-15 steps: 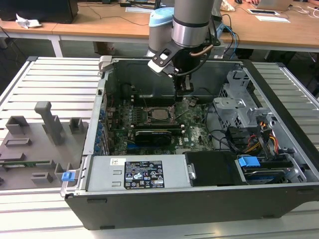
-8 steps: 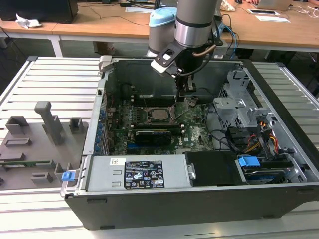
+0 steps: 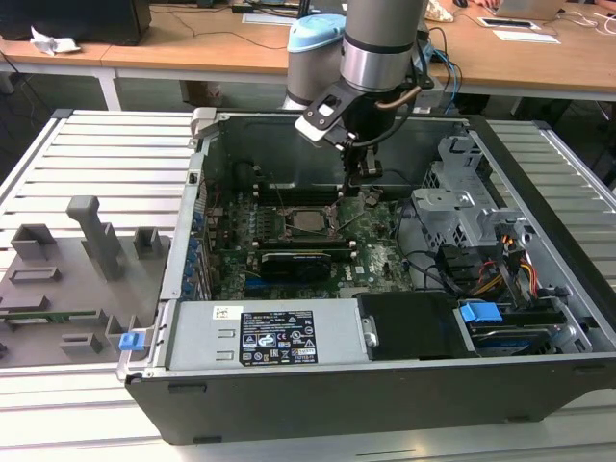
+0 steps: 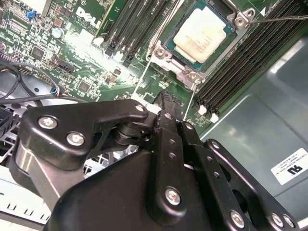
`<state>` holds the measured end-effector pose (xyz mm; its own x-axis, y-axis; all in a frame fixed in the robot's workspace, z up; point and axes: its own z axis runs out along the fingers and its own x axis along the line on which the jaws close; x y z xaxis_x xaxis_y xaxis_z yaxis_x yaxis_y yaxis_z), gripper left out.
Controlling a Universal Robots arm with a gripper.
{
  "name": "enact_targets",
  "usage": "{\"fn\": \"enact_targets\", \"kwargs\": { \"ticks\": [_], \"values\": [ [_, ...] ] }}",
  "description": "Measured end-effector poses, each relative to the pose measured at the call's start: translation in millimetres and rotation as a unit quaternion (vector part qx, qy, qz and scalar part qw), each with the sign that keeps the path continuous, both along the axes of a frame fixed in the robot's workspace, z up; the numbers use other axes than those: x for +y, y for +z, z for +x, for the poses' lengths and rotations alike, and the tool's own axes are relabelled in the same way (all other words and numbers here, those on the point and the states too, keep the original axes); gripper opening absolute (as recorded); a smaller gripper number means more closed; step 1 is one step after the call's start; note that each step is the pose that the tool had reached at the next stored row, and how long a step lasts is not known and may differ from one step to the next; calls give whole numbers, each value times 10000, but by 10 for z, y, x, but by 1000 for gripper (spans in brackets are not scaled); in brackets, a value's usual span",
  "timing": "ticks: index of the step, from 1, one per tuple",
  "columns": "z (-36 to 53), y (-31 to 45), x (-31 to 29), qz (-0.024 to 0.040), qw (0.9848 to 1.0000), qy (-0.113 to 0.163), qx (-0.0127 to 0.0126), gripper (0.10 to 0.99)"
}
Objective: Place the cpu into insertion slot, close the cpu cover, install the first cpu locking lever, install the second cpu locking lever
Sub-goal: 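Close the cpu cover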
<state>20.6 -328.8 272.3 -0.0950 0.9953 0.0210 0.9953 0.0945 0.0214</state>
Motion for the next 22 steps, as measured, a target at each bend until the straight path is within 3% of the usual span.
{"fn": "enact_targets", "kwargs": {
  "ticks": [13, 22],
  "values": [
    [82, -11, 1, 0, 10000, 6, 1, 106],
    [248, -66, 27, 0, 10000, 26, 8, 106]
  ]
}}
